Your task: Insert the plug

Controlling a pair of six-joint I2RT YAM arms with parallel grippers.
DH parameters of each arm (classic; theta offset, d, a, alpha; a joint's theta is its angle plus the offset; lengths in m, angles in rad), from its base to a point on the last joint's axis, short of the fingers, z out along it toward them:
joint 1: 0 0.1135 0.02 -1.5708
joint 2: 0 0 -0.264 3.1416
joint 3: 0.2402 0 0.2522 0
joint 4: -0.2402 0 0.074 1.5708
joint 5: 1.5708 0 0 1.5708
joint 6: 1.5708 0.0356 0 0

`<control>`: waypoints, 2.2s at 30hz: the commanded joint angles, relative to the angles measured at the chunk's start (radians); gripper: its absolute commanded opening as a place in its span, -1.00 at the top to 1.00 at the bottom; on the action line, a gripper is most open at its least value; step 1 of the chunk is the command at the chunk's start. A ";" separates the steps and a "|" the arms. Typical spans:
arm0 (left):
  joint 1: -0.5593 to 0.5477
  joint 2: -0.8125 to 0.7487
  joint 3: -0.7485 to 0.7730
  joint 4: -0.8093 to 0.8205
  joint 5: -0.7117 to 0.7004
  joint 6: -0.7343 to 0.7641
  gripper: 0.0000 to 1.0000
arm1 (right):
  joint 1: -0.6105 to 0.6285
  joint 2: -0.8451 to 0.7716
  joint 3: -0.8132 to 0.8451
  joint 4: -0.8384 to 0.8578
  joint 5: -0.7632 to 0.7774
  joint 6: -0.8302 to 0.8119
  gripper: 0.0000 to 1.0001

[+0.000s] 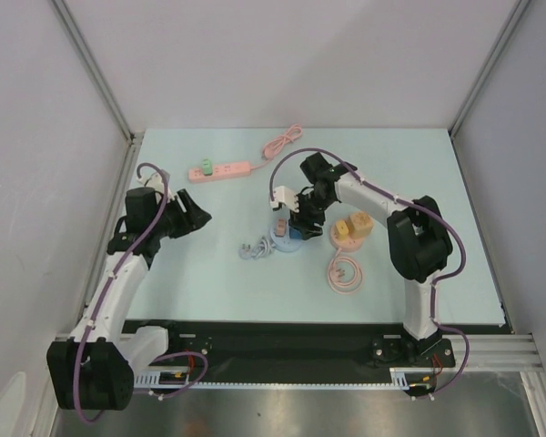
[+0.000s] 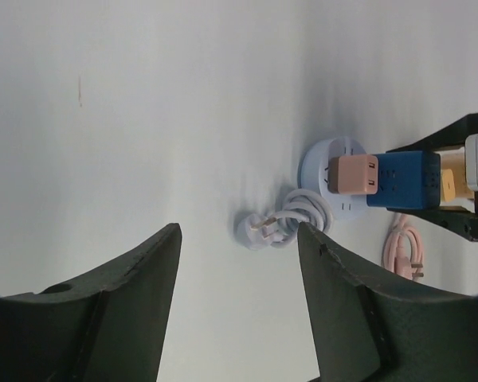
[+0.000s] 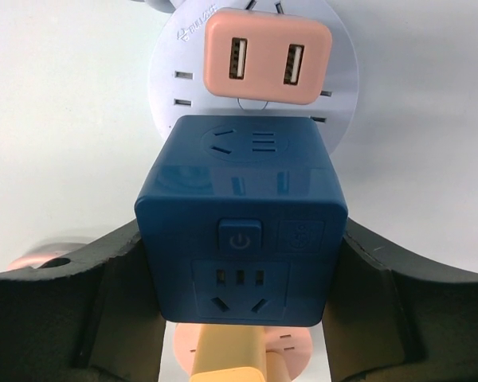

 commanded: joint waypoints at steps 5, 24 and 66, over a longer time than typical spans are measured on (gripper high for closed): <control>0.006 -0.019 -0.020 0.015 0.066 0.040 -0.33 | 0.015 0.051 0.059 -0.073 0.064 0.006 1.00; 0.006 -0.036 -0.030 0.021 0.066 0.043 -0.35 | 0.063 0.147 0.022 -0.010 0.143 0.096 1.00; 0.006 -0.034 -0.033 0.055 0.245 0.109 -0.60 | 0.002 -0.073 0.033 0.264 0.393 0.372 -0.99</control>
